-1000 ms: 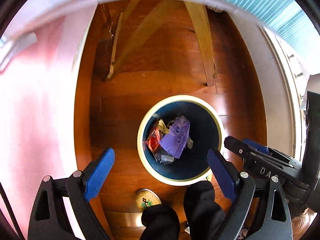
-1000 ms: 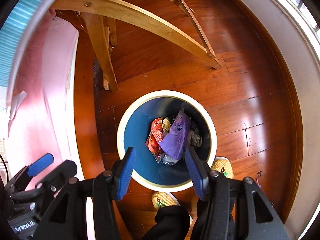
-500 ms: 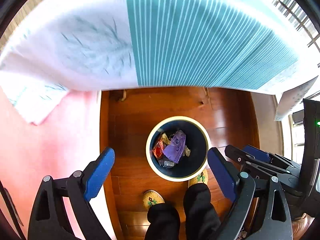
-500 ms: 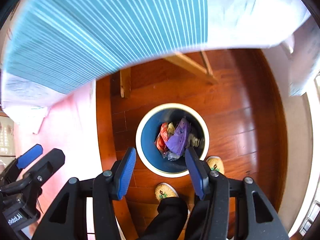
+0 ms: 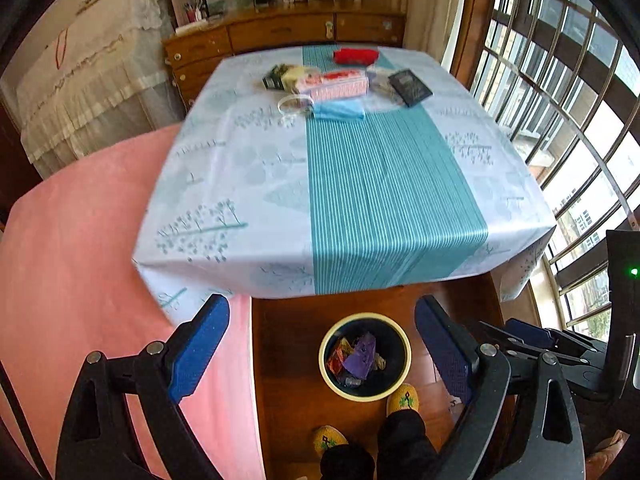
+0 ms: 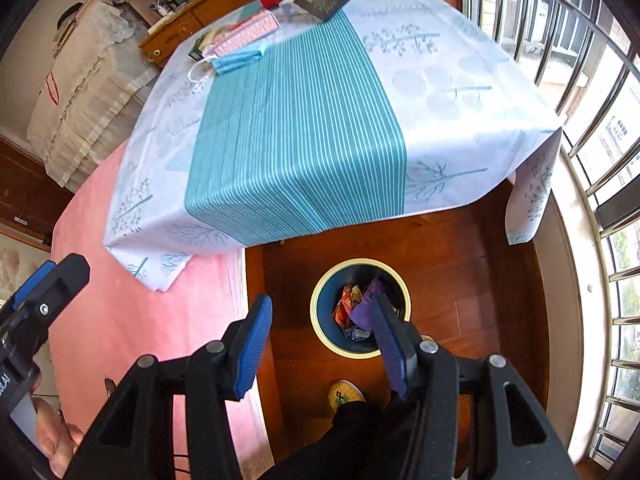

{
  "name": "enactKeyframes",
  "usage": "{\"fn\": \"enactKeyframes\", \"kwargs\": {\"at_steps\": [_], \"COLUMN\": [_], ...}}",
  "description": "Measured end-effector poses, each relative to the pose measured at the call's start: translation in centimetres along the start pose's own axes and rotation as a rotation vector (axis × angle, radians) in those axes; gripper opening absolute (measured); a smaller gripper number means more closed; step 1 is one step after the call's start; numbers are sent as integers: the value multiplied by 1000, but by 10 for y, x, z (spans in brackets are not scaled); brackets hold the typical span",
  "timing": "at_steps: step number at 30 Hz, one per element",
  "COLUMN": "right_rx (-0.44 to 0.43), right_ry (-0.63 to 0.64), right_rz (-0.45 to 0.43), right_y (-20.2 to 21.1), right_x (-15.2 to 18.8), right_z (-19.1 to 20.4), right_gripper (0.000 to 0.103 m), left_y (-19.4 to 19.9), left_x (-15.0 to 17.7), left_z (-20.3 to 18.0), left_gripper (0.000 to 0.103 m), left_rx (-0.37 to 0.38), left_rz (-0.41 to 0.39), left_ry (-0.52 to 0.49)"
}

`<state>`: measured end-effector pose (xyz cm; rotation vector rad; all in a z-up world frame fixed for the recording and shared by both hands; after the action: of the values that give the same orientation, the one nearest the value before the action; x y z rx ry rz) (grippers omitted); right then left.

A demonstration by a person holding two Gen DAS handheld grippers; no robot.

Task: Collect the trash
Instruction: 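Raise both tools back toward the table, then grasp the white barcode box with the left tool while the right tool grasps the black packet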

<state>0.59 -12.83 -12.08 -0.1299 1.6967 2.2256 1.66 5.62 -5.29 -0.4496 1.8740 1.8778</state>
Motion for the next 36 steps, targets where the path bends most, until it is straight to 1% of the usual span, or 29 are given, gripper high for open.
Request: {"fn": "enactKeyframes", "kwargs": {"at_steps": [2,5,7,9,11,12,14,19,21,24,29,30,32,34,36], "right_rx": [-1,-2,-5,-7,-9,-8,1,26,28,10,-41,-50,-61,-77,-93], "right_ry": [12,25,32,42,54,61,79,141,159,170,211,230,265,284,296], "right_rz": [-40,-106,-150,-193,-233,-252,-287,-365,-388,-384,-322,-313,-279,-235,-179], "right_y": [22,51,66,81,93,98,106,122,125,119,86,78,57,35,10], "right_x": [-8,-18,-25,-34,-43,-48,-57,-83,-97,-126,-195,-210,-242,-272,-301], "right_z": [5,12,17,22,23,25,29,34,32,25,8,5,-1,-9,-16], "right_gripper": [52,52,52,52,52,52,52,52,52,52,51,45,41,41,41], "left_y": [21,49,62,73,82,84,86,87,81,63,16,6,-19,-47,-76], "left_x": [-12,-27,-34,-38,-44,-47,-54,-75,-85,-103,-147,-157,-178,-197,-213], "left_z": [4,10,15,20,22,23,24,21,18,13,-6,-11,-23,-37,-52], "left_gripper": [93,93,92,90,89,87,83,80,74,70,70,70,70,70,70], "left_rx": [-1,31,54,57,61,64,74,85,90,102,88,77,58,55,66], "left_rz": [-37,-64,-82,-113,-140,-149,-155,-174,-174,-160,-140,-138,-122,-86,-41], "left_ry": [1,17,28,37,39,40,41,42,47,71,108,113,130,154,172]}}
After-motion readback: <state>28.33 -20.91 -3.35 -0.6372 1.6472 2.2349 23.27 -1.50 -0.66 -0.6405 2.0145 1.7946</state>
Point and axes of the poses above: each gripper's, at about its wrist camera, not at the fingertips, and y roughly against the way its jaws point, z to its left, x to its underside, the point moved 4 cm from there along -y, roughly the way its jaws point, and after that the axes turned 1 degree about -y, right-handed, at the moved point
